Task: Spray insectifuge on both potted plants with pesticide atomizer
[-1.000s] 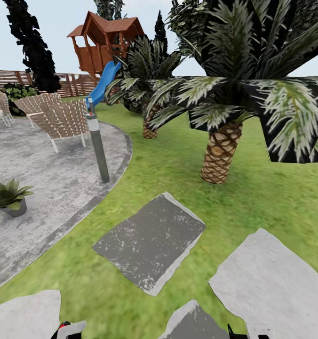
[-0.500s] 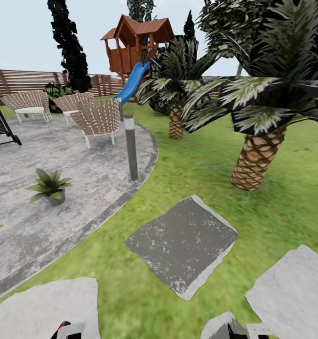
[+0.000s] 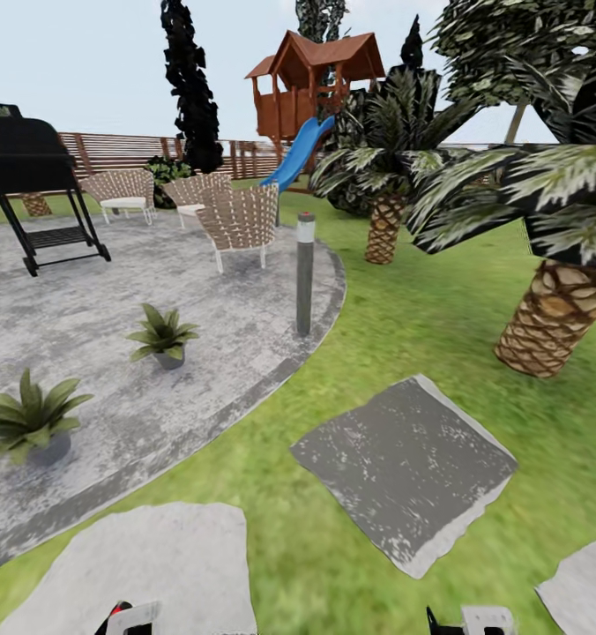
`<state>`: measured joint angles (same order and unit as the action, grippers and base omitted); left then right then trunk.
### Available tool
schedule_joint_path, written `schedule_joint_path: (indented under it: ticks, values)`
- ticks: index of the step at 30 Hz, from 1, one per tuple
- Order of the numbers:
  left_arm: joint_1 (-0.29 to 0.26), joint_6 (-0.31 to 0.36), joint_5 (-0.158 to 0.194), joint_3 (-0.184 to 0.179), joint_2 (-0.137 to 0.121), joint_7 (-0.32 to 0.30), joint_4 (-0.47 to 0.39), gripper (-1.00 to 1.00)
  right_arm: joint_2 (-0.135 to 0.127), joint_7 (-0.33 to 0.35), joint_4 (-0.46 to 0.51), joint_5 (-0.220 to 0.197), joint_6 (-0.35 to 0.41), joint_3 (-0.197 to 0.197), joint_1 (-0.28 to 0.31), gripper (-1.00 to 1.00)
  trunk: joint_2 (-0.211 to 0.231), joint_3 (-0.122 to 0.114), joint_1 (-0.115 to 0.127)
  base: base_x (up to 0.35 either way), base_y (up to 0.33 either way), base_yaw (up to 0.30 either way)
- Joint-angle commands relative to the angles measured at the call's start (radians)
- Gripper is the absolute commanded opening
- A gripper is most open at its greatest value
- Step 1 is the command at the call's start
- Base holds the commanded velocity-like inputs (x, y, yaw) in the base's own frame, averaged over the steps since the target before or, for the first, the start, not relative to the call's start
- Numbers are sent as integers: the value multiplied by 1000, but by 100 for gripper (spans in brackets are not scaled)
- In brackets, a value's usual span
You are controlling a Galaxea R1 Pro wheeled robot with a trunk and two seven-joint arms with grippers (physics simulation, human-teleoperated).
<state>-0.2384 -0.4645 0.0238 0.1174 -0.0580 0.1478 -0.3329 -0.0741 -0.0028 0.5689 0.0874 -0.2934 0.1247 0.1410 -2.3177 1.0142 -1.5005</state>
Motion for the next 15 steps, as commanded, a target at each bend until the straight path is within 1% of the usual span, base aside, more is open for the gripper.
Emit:
schedule_joint_path:
  ticks: [1,5,7,10,15]
  values:
    - [-1,-3,2,-1,0,1,1,-100,0,0,0,9,-3,4,0,100,0,1,0,0,306,278]
    - [-1,-3,2,-1,1,1,1,-100,0,0,0,9,-3,4,0,100,0,1,0,0,305,279]
    - [-1,-3,2,-1,1,1,1,-100,0,0,0,9,-3,4,0,100,0,1,0,0,208,279]
    - [-1,-3,2,-1,0,1,2,-100,0,0,0,9,-3,4,0,100,0,1,0,0,91,279]
    - [-1,-2,2,0,0,1,1,-100,0,0,0,9,-3,4,0,100,0,1,0,0,21,279]
